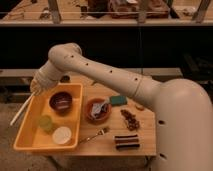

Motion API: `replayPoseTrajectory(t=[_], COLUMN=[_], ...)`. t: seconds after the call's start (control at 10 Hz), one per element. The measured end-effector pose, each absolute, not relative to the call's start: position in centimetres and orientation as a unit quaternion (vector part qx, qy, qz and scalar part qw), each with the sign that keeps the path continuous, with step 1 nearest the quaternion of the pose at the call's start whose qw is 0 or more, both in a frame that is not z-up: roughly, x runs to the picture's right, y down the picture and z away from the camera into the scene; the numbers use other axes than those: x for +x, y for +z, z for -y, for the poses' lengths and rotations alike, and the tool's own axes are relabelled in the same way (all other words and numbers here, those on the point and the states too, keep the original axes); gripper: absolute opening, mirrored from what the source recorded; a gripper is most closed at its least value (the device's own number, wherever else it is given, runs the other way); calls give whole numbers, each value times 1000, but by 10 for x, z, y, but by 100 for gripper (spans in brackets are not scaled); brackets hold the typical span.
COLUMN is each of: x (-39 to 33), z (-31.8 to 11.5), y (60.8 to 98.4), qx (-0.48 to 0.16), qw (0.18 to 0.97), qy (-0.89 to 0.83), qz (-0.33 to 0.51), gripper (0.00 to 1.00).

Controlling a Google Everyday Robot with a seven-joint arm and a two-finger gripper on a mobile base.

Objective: Place brush in plastic cup

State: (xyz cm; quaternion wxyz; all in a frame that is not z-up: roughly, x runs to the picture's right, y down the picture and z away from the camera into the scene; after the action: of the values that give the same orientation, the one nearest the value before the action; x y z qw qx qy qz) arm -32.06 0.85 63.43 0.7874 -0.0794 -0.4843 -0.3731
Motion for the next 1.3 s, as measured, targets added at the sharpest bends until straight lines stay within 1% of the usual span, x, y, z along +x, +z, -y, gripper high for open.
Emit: replayPoseTrajectory(t=[0.1,0.3,0.4,0.6,0.7,1.0,1.1,1.3], x=[-339,-370,-380,-396,-397,-395,-393,-391], z=[-27,-55,-66,-82,-91,-113,-127,-138], y=[618,604,603,610,620,637,648,657], qx=[-88,-108,-118,-138,-151,-181,-196,-210], qw=[776,754,746,735,733,730,729,728], qy=[-374,-377,-378,-378,-374,-358,-345,-332], qz=[500,527,536,545,548,554,558,562], gripper=[0,0,0,0,0,0,0,0])
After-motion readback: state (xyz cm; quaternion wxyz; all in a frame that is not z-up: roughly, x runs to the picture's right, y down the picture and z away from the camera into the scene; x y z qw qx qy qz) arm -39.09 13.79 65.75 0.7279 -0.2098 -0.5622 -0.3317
